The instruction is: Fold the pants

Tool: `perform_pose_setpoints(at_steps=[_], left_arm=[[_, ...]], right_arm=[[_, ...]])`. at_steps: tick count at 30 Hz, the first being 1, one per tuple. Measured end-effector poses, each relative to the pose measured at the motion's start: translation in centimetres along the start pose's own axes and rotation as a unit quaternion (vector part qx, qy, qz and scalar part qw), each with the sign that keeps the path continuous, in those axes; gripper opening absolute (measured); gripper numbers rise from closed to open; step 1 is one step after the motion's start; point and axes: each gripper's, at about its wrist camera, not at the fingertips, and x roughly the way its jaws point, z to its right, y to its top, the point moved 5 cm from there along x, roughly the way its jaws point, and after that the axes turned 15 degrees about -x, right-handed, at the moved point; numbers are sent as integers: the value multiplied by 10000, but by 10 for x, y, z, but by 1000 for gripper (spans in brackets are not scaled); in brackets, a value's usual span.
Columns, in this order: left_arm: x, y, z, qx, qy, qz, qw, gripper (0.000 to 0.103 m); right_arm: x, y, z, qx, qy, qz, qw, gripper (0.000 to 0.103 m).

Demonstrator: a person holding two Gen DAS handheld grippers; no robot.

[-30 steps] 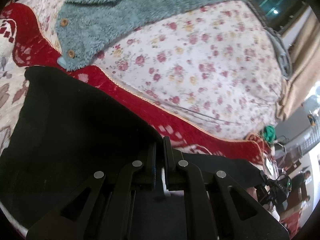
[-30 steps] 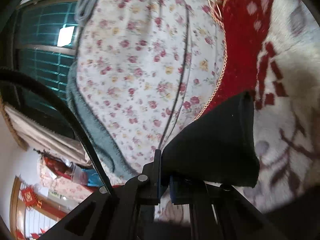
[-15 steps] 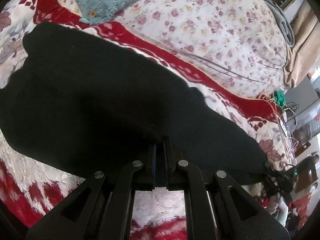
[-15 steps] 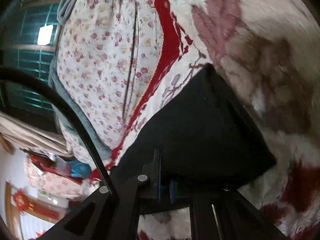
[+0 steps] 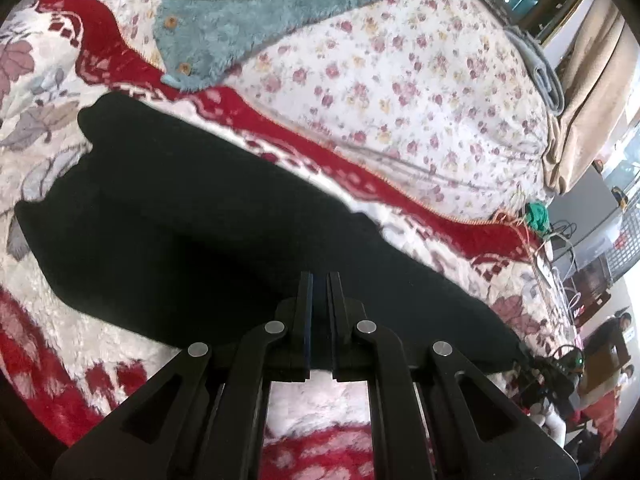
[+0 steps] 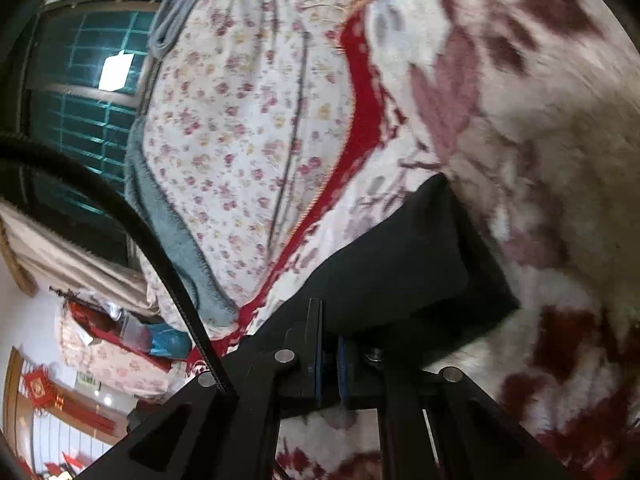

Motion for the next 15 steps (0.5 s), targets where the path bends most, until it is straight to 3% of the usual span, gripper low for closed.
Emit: perform_pose_setpoints(at_steps=[3, 5, 8, 9, 11, 13, 15], left_arm=[[13, -3, -18, -151, 284, -108, 9994, 5], [16, -3, -28, -464, 192, -176, 9986, 5], [14, -2, -34, -821, -66, -328, 9961, 6], [14, 0, -34, -830, -64, -349, 9959, 7], [16, 3, -34, -844, 17, -338, 9959, 29], [18, 6, -35, -1091, -172, -368, 9932, 45], [15, 11, -38, -1381, -413, -295, 9891, 45]], right_arm=[[10, -3, 9, 115, -274, -175, 9994, 6], [14, -6, 13, 300, -360, -249, 9986, 10], [12, -8, 12, 513, -51, -107, 9986, 37], [11, -8, 10, 466, -49, -91, 9989, 38], [14, -7, 6, 334, -122, -181, 9992, 38], [17, -7, 4, 369, -47, -203, 9991, 38], [19, -7, 3, 408, 21, -229, 9989, 38]])
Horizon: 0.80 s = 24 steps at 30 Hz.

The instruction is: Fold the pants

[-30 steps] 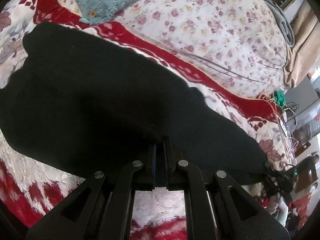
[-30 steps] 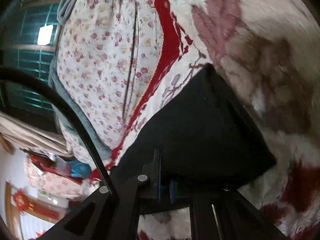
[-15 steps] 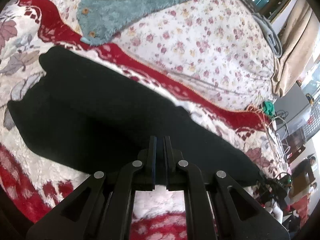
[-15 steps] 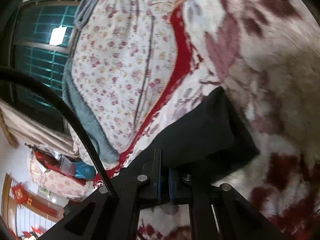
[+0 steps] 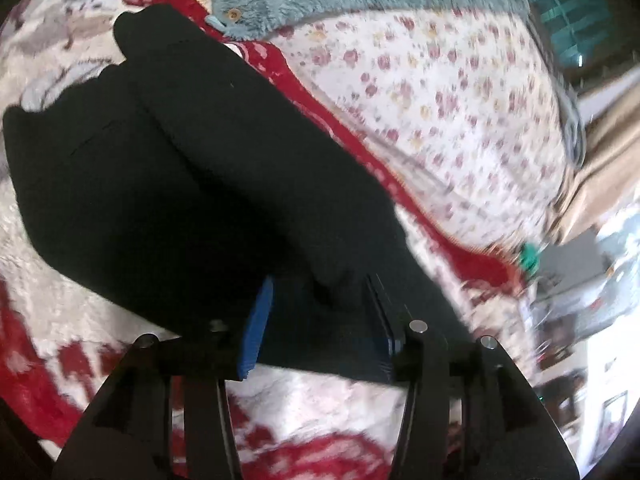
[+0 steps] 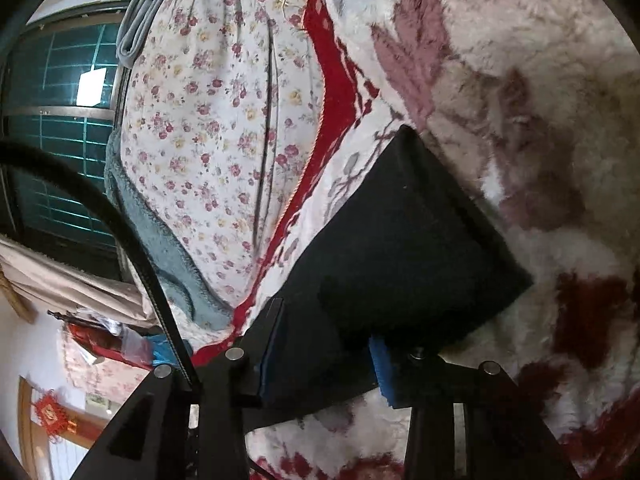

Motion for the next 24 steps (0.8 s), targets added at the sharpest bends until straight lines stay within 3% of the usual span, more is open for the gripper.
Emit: perform_pose_setpoints(at_steps=[2, 5, 9, 12, 13, 14, 15, 18, 24], left_arm=[[-6, 4, 1, -128, -188, 92, 9997, 48], [-5, 8, 3, -110, -218, 143, 9996, 65], [22, 14, 6, -150, -124, -76, 9998, 65], [33, 19, 14, 40, 24, 161, 9999, 63], [35, 19, 19, 205, 183, 204, 9994, 44], [37, 18, 21, 319, 314, 188, 9988, 21], [39, 16, 25, 442, 427, 142, 9980, 14], [29, 10, 31, 697, 390, 205, 9966, 8], [-11, -8, 49, 1118, 106, 320, 9932, 7]], right_arm=[[1, -2, 1, 27, -10, -19, 10000, 38], [1, -2, 3, 66, 42, -24, 10000, 38], [1, -3, 3, 34, 95, -14, 9999, 38], [4, -2, 4, 95, 190, 58, 9998, 37], [4, -1, 6, 114, 199, 128, 9997, 35], [5, 0, 8, 119, 169, 176, 9996, 25], [6, 0, 10, 124, 134, 177, 9997, 16], [3, 1, 9, 122, 261, 280, 9992, 8], [-17, 4, -9, -114, 386, 357, 9985, 6]])
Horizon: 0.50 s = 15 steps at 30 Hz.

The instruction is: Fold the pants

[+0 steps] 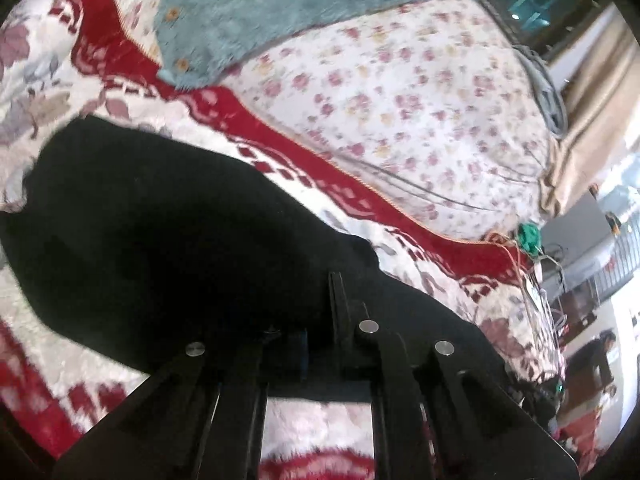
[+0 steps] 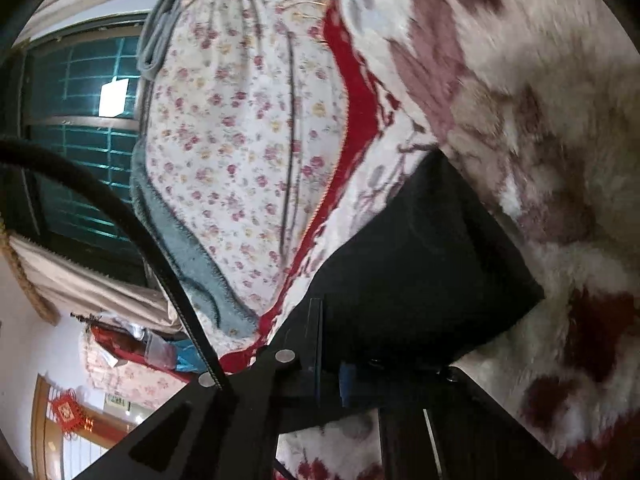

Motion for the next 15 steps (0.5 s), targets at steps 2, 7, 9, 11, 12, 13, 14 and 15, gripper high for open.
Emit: perform_pose_setpoints(at_steps=[2, 7, 9, 11, 12, 13, 14, 15], left_arm=[[-5, -7, -1, 144, 58, 12, 9999, 7], [19, -21, -28, 75, 473, -202, 9986, 7], [32, -25, -43, -78, 679, -316, 9972, 8], [29, -25, -48, -218, 511, -321, 9979, 13], [25, -23, -49, -214, 519, -315, 9979, 14], [19, -21, -50, -170, 579, -285, 9978, 21], [13, -19, -50, -141, 613, -259, 9977, 29], [6, -17, -51, -146, 595, -217, 9979, 32]], right_arm=[[-5, 1, -3, -59, -76, -13, 10000, 6], [1, -1, 11, -146, -625, -160, 9978, 6], [15, -8, 27, 53, -983, -594, 9934, 11], [10, -6, 23, 121, -901, -531, 9944, 18], [6, -5, 19, 40, -924, -622, 9938, 26], [2, -6, 15, -34, -974, -676, 9929, 29], [-3, -7, 10, -165, -1091, -747, 9911, 32], [-8, -9, 5, -312, -1155, -818, 9894, 33]])
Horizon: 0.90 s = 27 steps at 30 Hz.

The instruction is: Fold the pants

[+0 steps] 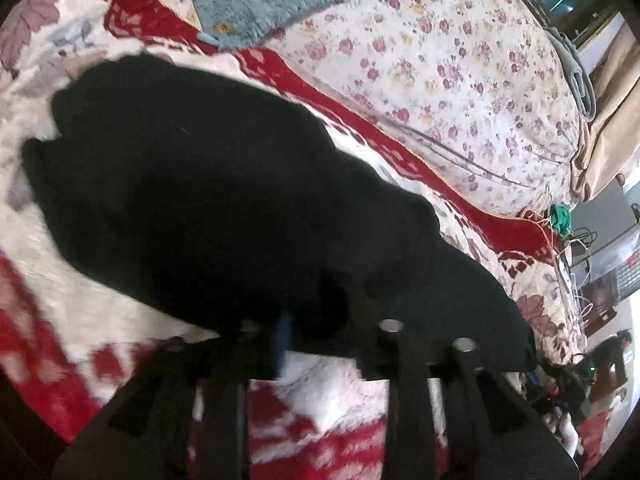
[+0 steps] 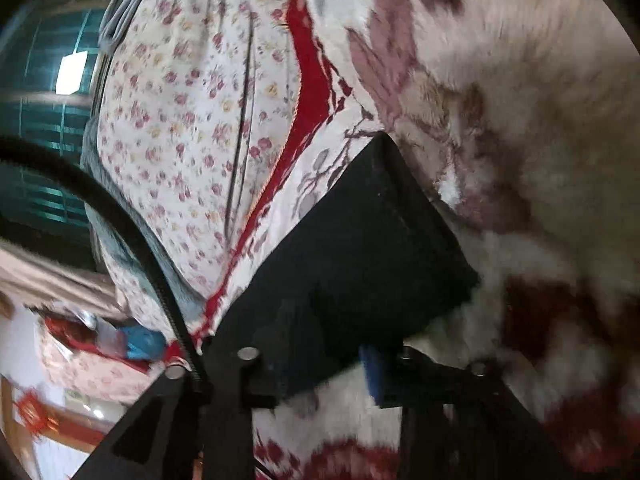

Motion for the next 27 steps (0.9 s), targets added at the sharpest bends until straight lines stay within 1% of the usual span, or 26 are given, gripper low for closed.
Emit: perform_pose_setpoints(at_steps=[1, 2, 3, 4, 6, 8, 10, 11, 12, 13, 14, 16, 18, 19, 21, 23, 25, 26, 27], left_arm=[[-8, 2, -3, -40, -42, 67, 10000, 38], [-18, 6, -10, -120, -87, 160, 9998, 41], [-25, 10, -16, -207, -81, 246, 9994, 42], [-34, 15, -25, -334, -37, 339, 9989, 44], [-42, 23, -40, -560, 25, 428, 9975, 44], [-51, 31, -58, -765, 100, 543, 9955, 44], [-58, 37, -71, -856, 172, 653, 9940, 44], [-60, 38, -74, -880, 175, 670, 9937, 45], [-63, 40, -79, -902, 158, 666, 9936, 47], [-64, 43, -82, -936, 116, 654, 9934, 52], [-64, 45, -85, -983, 71, 639, 9931, 56], [-64, 52, -86, -1066, -17, 634, 9923, 57], [-62, 58, -85, -1075, -61, 664, 9920, 58], [-60, 63, -84, -1056, -77, 672, 9921, 59], [-55, 70, -84, -1024, -81, 624, 9928, 59], [-49, 78, -84, -1025, -125, 569, 9930, 59], [-44, 84, -85, -1040, -168, 516, 9931, 59], [-43, 87, -86, -1054, -178, 509, 9930, 59], [-41, 89, -87, -1071, -187, 512, 9928, 59]], right_arm=[[-6, -4, -10, -249, 6, -69, 9997, 33], [-9, -7, -18, -402, 80, -91, 9991, 34], [-10, -11, -29, -565, 208, -116, 9981, 34], [-8, -16, -44, -772, 453, -177, 9958, 35], [1, -24, -70, -1065, 825, -279, 9905, 35], [18, -32, -103, -1504, 1178, -378, 9809, 35], [43, -43, -137, -2002, 1402, -522, 9683, 37], [58, -51, -157, -2286, 1484, -641, 9600, 41], [74, -60, -179, -2594, 1607, -767, 9492, 43], [87, -67, -195, -2815, 1719, -860, 9401, 43], [105, -79, -219, -3090, 1862, -981, 9275, 43], [130, -97, -248, -3410, 1949, -1167, 9122, 43], [159, -118, -282, -3849, 2056, -1334, 8899, 43], [167, -129, -293, -4019, 2044, -1375, 8819, 43], [180, -157, -312, -4498, 2012, -1452, 8579, 43], [191, -175, -325, -5052, 1765, -1428, 8326, 43], [203, -189, -336, -5615, 1469, -1419, 8019, 43], [209, -196, -340, -5851, 1312, -1369, 7885, 43], [213, -196, -339, -5994, 1223, -1321, 7799, 43]])
